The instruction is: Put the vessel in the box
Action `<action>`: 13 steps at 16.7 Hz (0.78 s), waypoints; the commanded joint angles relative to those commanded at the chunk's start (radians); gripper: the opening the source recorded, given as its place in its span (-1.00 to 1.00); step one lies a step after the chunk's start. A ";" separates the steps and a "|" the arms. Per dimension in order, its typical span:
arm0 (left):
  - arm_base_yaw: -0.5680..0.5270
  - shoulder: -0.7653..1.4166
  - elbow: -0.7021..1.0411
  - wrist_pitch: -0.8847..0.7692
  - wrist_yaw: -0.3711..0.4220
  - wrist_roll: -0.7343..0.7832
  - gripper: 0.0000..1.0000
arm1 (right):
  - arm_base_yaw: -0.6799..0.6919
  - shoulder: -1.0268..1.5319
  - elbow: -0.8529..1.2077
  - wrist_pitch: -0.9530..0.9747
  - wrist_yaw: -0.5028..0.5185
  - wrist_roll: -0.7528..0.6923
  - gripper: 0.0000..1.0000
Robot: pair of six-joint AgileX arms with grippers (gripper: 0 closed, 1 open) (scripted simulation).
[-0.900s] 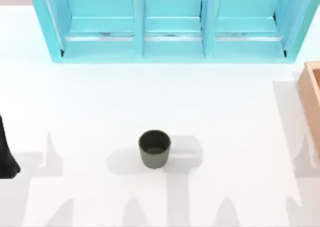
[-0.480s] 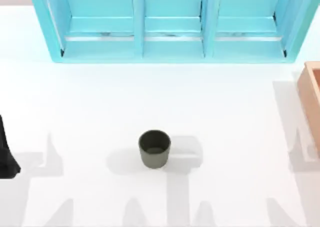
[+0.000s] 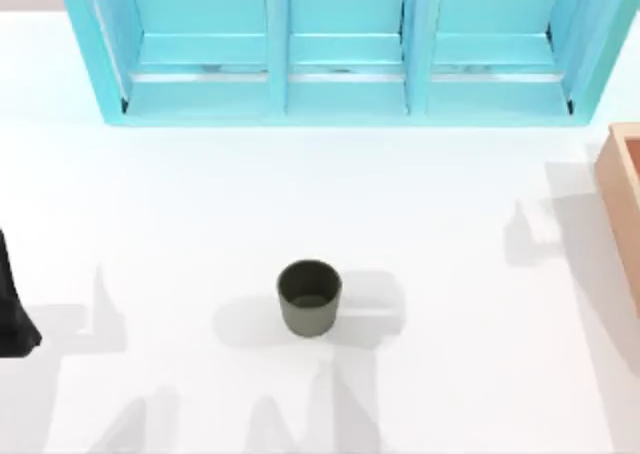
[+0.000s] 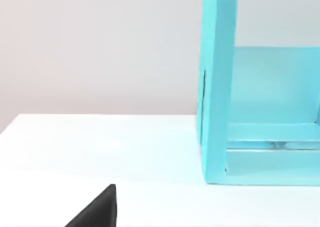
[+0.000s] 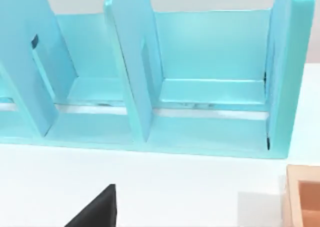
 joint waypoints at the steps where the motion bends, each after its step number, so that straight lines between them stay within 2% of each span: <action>1: 0.000 0.000 0.000 0.000 0.000 0.000 1.00 | 0.037 0.087 0.091 -0.056 0.009 0.025 1.00; 8: 0.000 0.000 0.000 0.000 0.000 0.000 1.00 | 0.269 0.710 0.704 -0.451 0.028 0.235 1.00; 13: 0.000 0.000 0.000 0.000 0.000 0.000 1.00 | 0.380 1.080 1.022 -0.699 -0.003 0.393 1.00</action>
